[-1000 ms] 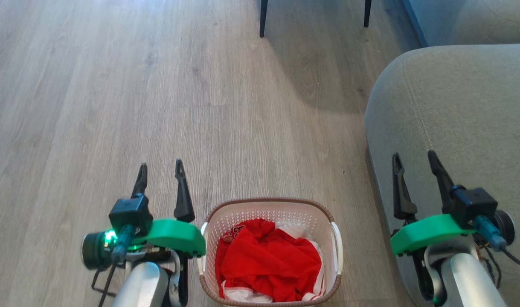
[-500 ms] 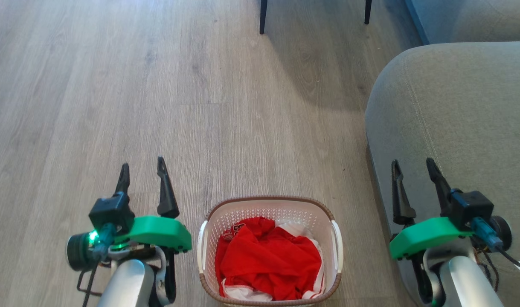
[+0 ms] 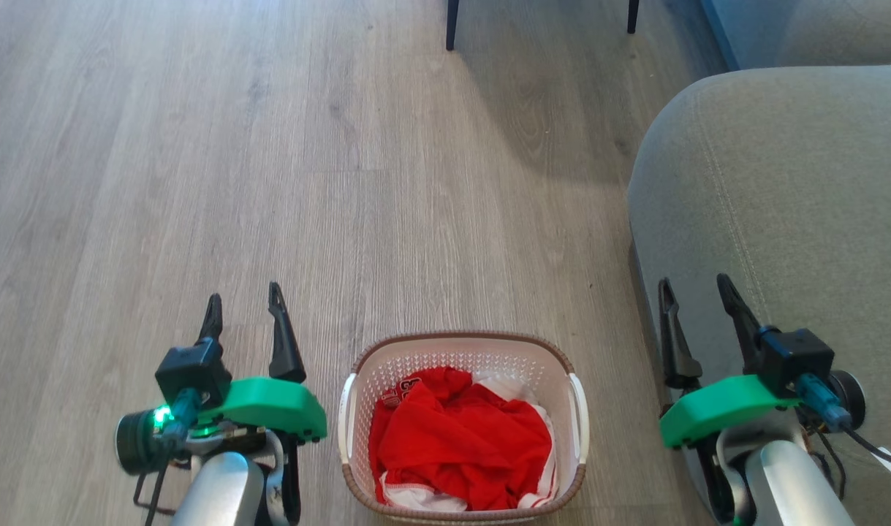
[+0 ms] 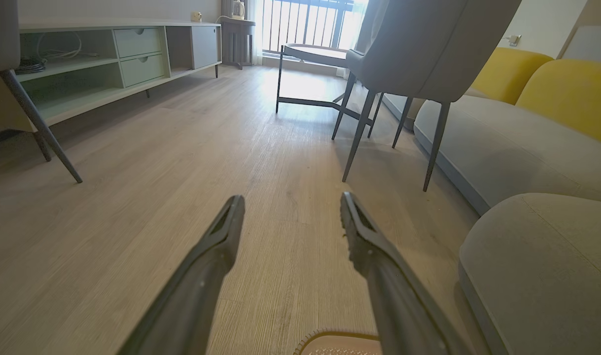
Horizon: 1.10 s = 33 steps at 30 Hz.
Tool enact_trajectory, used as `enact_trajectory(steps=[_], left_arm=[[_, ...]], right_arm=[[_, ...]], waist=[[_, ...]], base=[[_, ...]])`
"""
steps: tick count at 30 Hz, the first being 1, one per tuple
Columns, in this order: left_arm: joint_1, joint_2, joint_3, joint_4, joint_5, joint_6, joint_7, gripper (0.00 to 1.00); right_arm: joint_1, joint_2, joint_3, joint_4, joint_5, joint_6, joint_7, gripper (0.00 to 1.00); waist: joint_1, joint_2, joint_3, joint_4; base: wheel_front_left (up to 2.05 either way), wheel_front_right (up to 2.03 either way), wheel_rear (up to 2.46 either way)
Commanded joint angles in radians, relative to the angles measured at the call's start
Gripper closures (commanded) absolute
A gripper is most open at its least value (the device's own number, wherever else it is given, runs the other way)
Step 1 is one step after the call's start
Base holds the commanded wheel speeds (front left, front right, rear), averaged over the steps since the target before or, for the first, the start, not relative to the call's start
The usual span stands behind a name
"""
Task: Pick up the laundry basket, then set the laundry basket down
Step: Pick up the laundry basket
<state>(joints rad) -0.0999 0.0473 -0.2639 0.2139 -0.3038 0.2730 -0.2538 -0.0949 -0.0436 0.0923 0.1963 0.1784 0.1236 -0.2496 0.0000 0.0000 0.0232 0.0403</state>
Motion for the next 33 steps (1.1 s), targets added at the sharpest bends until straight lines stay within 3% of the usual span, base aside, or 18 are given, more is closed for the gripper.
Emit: enact_trajectory(steps=[1,7,15,23,33], left_arm=[[-0.033,0.003,0.029,-0.029,-0.005,-0.002,-0.008,0.00],[-0.051,0.003,0.022,-0.022,-0.019,0.001,-0.008,0.00],[-0.104,0.003,0.009,0.042,-0.061,-0.022,-0.008,0.00],[-0.223,0.003,-0.032,0.224,-0.066,-0.066,-0.008,0.00],[-0.383,0.003,-0.033,0.477,-0.130,-0.146,-0.008,0.00]], right_arm=[[-0.026,-0.007,0.025,-0.029,-0.004,0.007,-0.012,0.00],[-0.050,-0.007,0.029,-0.017,-0.033,0.007,-0.012,0.00],[-0.130,-0.007,0.047,0.114,-0.039,0.007,-0.012,0.00],[-0.279,-0.019,0.074,0.298,0.049,0.007,-0.012,0.00],[-0.426,-0.031,0.187,0.533,0.170,0.007,-0.012,0.00]], waist=[[0.0000,0.0000,0.005,0.001],[0.0000,0.0000,0.066,0.000],[0.0000,0.0000,0.181,-0.010],[0.0000,0.0000,0.346,-0.013],[0.0000,0.0000,0.504,-0.019]], base=[[0.00,0.00,0.00],[0.00,0.00,0.00],[0.00,0.00,0.00],[0.00,0.00,0.00],[0.00,0.00,0.00]])
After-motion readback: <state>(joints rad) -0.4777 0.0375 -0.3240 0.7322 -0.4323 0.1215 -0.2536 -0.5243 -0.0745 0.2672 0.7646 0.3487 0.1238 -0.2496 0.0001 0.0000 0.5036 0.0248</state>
